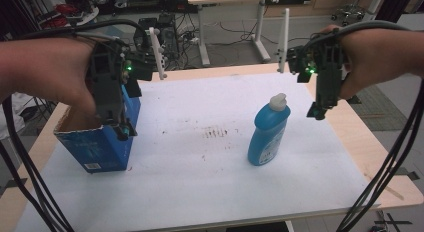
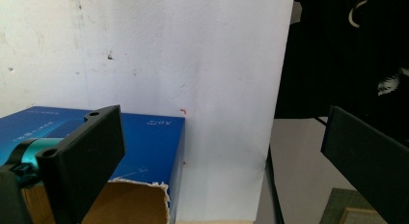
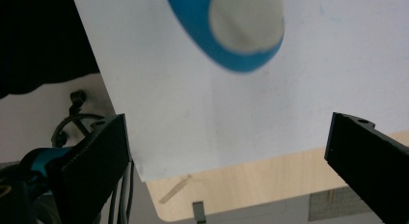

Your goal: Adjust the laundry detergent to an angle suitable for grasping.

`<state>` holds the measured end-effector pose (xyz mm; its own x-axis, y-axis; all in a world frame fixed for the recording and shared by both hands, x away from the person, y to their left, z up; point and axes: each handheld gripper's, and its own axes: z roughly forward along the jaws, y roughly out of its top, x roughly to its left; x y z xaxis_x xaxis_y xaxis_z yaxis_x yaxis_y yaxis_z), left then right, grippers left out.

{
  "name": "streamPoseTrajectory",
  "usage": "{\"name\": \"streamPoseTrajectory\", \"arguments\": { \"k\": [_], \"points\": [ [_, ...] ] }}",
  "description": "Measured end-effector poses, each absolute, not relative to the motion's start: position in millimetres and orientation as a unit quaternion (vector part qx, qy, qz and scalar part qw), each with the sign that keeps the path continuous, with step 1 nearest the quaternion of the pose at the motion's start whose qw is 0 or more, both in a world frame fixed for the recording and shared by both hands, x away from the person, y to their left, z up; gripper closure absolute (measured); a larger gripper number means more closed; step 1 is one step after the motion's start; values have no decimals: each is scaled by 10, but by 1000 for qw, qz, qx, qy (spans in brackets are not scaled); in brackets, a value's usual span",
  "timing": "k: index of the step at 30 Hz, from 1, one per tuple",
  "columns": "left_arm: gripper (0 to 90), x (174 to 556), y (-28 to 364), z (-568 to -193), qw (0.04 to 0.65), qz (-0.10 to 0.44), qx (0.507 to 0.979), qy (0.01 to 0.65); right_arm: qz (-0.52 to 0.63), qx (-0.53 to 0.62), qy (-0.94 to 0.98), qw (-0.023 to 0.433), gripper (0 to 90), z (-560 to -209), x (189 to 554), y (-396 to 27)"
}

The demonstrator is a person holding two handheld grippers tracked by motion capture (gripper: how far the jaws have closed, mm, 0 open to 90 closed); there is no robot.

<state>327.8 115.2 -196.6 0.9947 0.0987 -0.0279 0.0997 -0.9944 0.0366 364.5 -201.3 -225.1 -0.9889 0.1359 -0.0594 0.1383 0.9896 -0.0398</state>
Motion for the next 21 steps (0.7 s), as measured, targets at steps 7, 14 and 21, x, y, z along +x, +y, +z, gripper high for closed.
{"name": "streamPoseTrajectory", "arguments": {
  "k": [7, 14, 21],
  "points": [
    [17, 3280, 1160, -1965, 20, -10, 998, 52, -20, 85, 996, 29, 14, -2275, 3559, -2270],
    [17, 3275, 1106, -1990, 21, -8, 998, 56, -13, 101, 994, 27, 14, -2341, 3536, -2450],
    [17, 3273, 1021, -2004, 61, 4, 996, 70, -12, 105, 994, 24, 14, -2404, 3526, -2497]
  ]
}}
